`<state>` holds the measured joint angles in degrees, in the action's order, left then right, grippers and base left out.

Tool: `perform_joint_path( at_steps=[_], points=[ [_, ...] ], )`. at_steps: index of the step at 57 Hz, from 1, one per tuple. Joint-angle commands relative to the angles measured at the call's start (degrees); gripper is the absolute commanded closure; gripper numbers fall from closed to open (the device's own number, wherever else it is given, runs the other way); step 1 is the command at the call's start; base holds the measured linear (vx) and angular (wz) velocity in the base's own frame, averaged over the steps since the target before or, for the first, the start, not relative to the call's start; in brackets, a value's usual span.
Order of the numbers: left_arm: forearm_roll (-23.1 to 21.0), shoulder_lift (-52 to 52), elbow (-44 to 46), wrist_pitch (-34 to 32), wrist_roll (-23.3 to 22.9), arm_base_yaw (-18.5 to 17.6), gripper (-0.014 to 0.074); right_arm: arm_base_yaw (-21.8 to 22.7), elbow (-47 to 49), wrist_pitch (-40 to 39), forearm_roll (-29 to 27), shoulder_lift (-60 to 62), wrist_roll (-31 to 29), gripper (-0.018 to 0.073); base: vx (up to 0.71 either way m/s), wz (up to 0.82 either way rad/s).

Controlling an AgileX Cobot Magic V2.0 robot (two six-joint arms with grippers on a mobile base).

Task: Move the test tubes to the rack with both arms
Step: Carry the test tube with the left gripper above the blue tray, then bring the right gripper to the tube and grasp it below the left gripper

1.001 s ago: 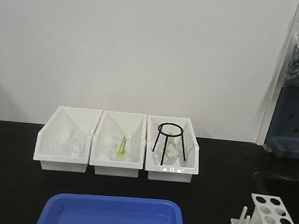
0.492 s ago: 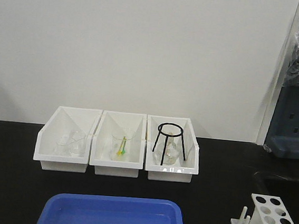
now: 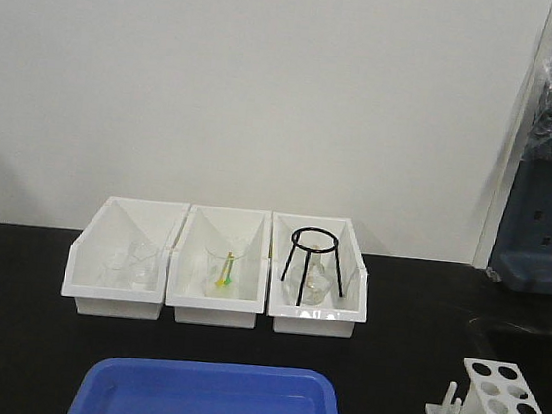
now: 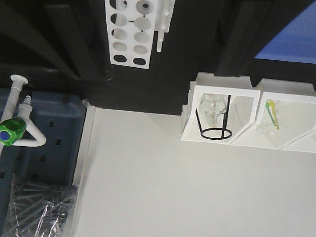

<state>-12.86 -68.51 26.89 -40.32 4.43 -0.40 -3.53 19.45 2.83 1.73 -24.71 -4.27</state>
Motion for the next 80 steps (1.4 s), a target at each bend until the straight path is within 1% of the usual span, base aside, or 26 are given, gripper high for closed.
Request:
perform_joint_path(
  at_steps=[1, 5, 10, 14, 20, 24, 27, 30, 35, 39, 43, 50, 53, 57, 62, 66, 75, 80],
  points=[
    [1.2, 2.0, 4.3, -3.9, -5.0, 0.0, 0.0602, 0.1, 2.0, -5.4, -0.2, -0.7, -0.2, 0.0037, 0.0, 0.0],
    [3.6, 1.9, 6.7, -1.6, -9.2, 0.0, 0.0602, 0.1, 2.0, -4.8, -0.8, -0.7, 0.0, 0.0037, 0.0, 0.0],
    [8.5, 1.4, 10.1, 2.5, -15.5, 0.0, 0.0602, 0.1, 2.4, -2.8, -2.8, -2.2, 0.0, 0.0038, 0.0, 0.0],
    [13.6, 0.6, 12.2, 4.3, -21.9, -0.1, 0.0602, 0.1, 4.2, 0.4, -3.4, -4.9, -1.4, 0.0038, 0.0, 0.0],
    [23.8, -0.7, 14.3, 4.0, -34.0, -1.1, 0.0602, -1.1, 7.8, 3.6, -3.5, -9.2, -5.5, 0.0038, 0.0, 0.0],
    [29.8, -2.2, 15.5, 3.7, -43.0, -2.4, 0.0602, -3.9, 10.4, 3.6, -3.7, -12.7, -9.6, 0.0038, 0.0, 0.0],
    [33.3, -3.3, 16.1, 2.7, -47.5, -3.3, 0.0602, -6.6, 12.4, 3.7, -4.1, -15.4, -12.2, 0.0038, 0.0, 0.0],
    [37.6, -5.0, 16.5, 1.1, -52.9, -4.6, 0.0602, -9.7, 14.2, 4.5, -4.5, -18.2, -13.9, 0.0038, 0.0, 0.0],
    [42.7, -7.6, 17.0, -2.0, -59.6, -6.4, 0.0602, -15.4, 17.5, 6.4, -4.9, -23.7, -14.7, 0.0041, 0.0, 0.0],
    [44.7, -9.6, 17.0, -5.1, -63.1, -7.6, 0.0602, -20.0, 20.1, 6.8, -4.8, -28.4, -14.8, 0.0048, 0.0, 0.0],
    [46.0, -11.5, 17.0, -6.6, -65.1, -8.7, 0.0602, -24.5, 23.3, 6.8, -4.7, -33.6, -14.9, 0.0055, 0.0, 0.0],
    [46.3, -14.4, 17.0, -8.2, -65.1, -10.1, 0.0602, -31.1, 29.7, 7.4, -4.7, -42.5, -16.0, 0.0066, 0.0, 0.0],
    [46.3, -15.3, 17.0, -8.4, -65.1, -10.5, 0.0602, -33.0, 32.2, 7.6, -4.7, -46.0, -16.0, 0.0066, 0.0, 0.0],
    [46.9, -16.2, 17.0, -8.7, -65.1, -11.1, 0.0601, -34.6, 36.0, 8.1, -4.7, -50.4, -16.0, 0.0064, 0.0, 0.0],
    [49.2, -16.9, 17.0, -9.3, -65.1, -11.8, 0.0601, -35.9, 41.6, 9.2, -5.1, -55.5, -15.8, 0.0064, 0.0, 0.0],
    [50.2, -17.6, 17.0, -10.1, -65.1, -12.1, 0.0601, -36.7, 46.2, 10.3, -5.5, -59.4, -15.8, 0.0064, 0.0, 0.0],
    [50.3, -18.1, 17.0, -11.5, -65.4, -12.1, 0.0601, -39.1, 55.2, 12.1, -5.8, -66.4, -15.9, 0.0064, 0.0, 0.0],
    [50.5, -18.1, 17.0, -12.9, -65.4, -12.1, 0.0601, -39.3, 59.3, 12.1, -7.1, -69.7, -15.9, 0.0064, 0.0, 0.0]
  ],
)
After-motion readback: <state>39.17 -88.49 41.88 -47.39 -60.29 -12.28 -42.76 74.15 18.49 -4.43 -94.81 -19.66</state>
